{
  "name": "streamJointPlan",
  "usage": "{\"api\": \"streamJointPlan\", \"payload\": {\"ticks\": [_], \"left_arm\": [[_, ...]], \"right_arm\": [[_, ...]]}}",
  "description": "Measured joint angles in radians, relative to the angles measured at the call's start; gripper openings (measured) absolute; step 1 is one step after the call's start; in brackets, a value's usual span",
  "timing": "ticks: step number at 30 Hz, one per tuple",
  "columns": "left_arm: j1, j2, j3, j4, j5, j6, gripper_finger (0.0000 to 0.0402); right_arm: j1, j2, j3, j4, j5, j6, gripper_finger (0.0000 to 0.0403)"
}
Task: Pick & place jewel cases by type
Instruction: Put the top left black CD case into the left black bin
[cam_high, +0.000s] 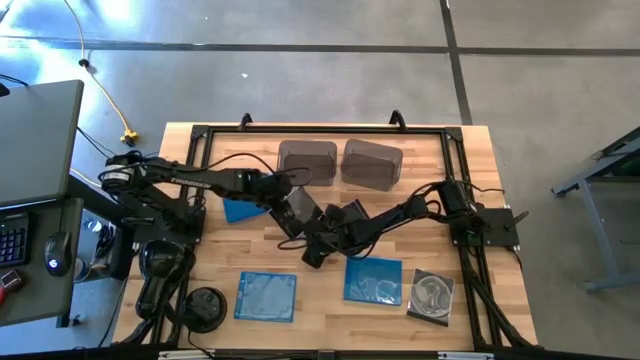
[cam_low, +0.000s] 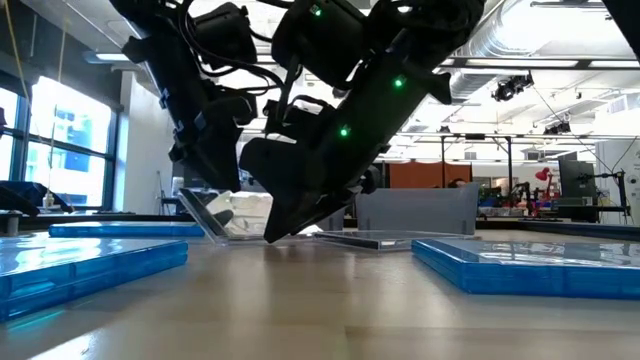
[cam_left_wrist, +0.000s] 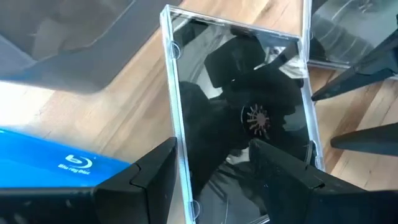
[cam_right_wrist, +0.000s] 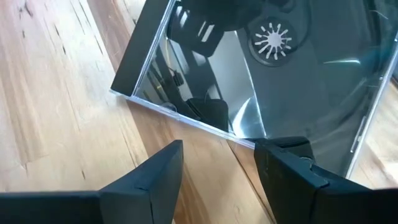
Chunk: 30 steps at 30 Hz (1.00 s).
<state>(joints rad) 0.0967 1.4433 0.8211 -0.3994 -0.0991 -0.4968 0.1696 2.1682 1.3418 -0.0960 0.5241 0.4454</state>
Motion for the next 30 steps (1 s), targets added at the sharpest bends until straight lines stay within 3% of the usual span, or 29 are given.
{"api": "streamJointPlan", "payload": {"ticks": [15, 30], "left_arm": [[-0.003, -0.004, 0.005, 0.121, -0.008, 0.087, 0.0195], [-0.008, -0.001, 0.146, 0.103, 0.026, 0.299, 0.0194]], "right_arm": [[0.002, -0.002, 0.002, 0.005, -0.007, 0.025, 0.0197], [-0.045, -0.001, 0.002, 0.02, 0.175, 0.021, 0.0197]]}}
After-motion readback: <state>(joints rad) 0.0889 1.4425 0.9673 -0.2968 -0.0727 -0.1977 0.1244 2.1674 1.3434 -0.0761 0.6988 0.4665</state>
